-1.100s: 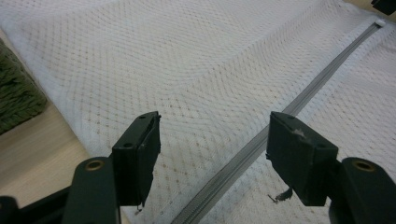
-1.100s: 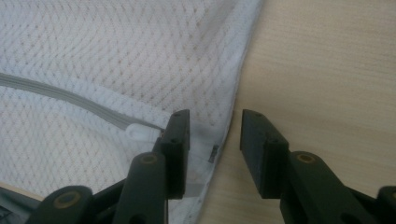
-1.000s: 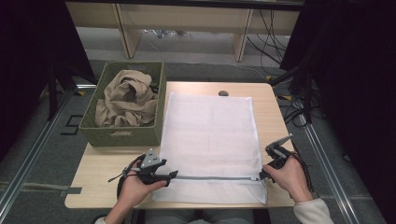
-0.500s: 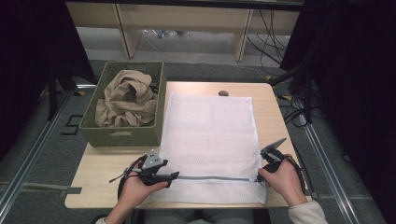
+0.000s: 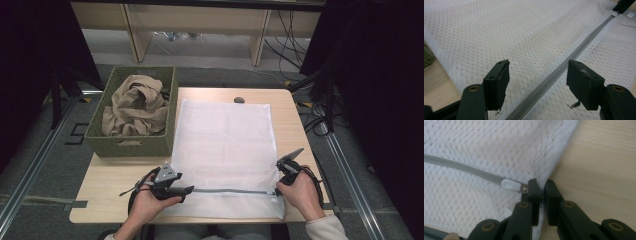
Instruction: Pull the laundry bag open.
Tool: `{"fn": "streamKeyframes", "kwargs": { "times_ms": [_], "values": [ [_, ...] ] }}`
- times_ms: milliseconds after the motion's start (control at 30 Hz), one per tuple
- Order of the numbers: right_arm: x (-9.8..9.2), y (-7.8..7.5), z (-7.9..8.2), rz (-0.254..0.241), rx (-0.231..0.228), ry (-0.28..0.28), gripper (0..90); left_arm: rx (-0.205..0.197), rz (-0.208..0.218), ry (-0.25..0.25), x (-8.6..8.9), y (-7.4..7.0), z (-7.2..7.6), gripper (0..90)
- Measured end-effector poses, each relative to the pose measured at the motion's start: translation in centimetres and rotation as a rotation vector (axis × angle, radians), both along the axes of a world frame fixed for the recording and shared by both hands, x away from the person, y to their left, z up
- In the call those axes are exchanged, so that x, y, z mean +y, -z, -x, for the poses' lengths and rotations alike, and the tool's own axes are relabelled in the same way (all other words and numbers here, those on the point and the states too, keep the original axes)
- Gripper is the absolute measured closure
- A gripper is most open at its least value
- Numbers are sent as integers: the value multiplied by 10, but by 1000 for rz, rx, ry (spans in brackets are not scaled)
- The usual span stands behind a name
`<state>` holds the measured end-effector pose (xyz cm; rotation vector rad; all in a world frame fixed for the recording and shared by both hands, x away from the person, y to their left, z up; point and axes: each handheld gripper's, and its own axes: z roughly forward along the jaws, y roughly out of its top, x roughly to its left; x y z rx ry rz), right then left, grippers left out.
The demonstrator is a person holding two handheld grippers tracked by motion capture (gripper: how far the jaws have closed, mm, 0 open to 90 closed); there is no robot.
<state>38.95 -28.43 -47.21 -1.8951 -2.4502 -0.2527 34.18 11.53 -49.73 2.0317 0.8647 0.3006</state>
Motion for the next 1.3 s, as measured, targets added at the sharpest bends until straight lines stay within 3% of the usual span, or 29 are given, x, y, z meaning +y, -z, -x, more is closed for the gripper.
{"fn": "streamKeyframes", "kwargs": {
  "times_ms": [67,133,167,200,233,333,400,433,500,600,633,667,700,733,767,867,900,933,1000,1133,1167,1200,1267,1300],
  "values": [
    [4,-3,1,0,52,64,859,5,5,7,-3,-1,0,354],
    [0,0,0,-1,4,-4,859,1,6,26,-6,-3,0,358],
    [5,-2,1,-4,24,60,860,-6,0,29,-9,-3,0,360],
    [5,-3,1,-2,29,55,861,5,16,43,-13,-4,0,359],
    [2,-3,-1,-11,27,2,861,-4,4,53,-15,-4,-1,361],
    [7,-8,1,-16,3,27,861,-1,10,85,-27,-7,-3,383],
    [5,-12,-1,-21,-13,-40,861,6,4,134,-36,-11,-6,406],
    [7,-14,1,-16,-37,-20,861,-1,8,147,-42,-11,-7,413],
    [8,-19,1,-16,-27,-12,861,-17,16,164,-52,-13,-8,435],
    [7,-22,2,-13,-46,-36,861,-36,14,218,-70,-17,-11,463],
    [8,-23,2,-16,-57,-43,861,-21,20,244,-74,-19,-13,475],
    [9,-25,3,-18,-50,-31,861,-38,21,261,-79,-19,-14,479],
    [13,-28,5,-25,-28,20,861,-25,16,269,-83,-20,-15,480],
    [12,-29,4,-23,-32,4,861,-47,9,276,-88,-21,-16,486],
    [11,-29,4,-25,-47,-5,861,-39,21,269,-91,-21,-16,493],
    [11,-31,4,-30,-29,-4,861,-31,22,295,-101,-22,-20,546],
    [9,-29,3,-29,-73,-35,861,-30,20,298,-103,-23,-21,561],
    [9,-30,3,-27,-70,-46,862,-31,24,305,-107,-23,-21,562],
    [9,-30,3,-27,-67,-45,861,-32,7,320,-112,-24,-22,567],
    [9,-30,3,-29,-66,-42,861,-20,26,363,-125,-26,-23,595],
    [11,-32,4,-28,-41,-12,861,-32,26,365,-129,-27,-24,603],
    [10,-31,3,-25,-77,-46,861,-42,19,367,-132,-27,-24,611],
    [15,-34,5,-27,-37,16,861,-51,21,385,-140,-28,-24,623],
    [14,-34,5,-25,-45,-5,861,-60,15,398,-145,-29,-25,625]
  ]
}}
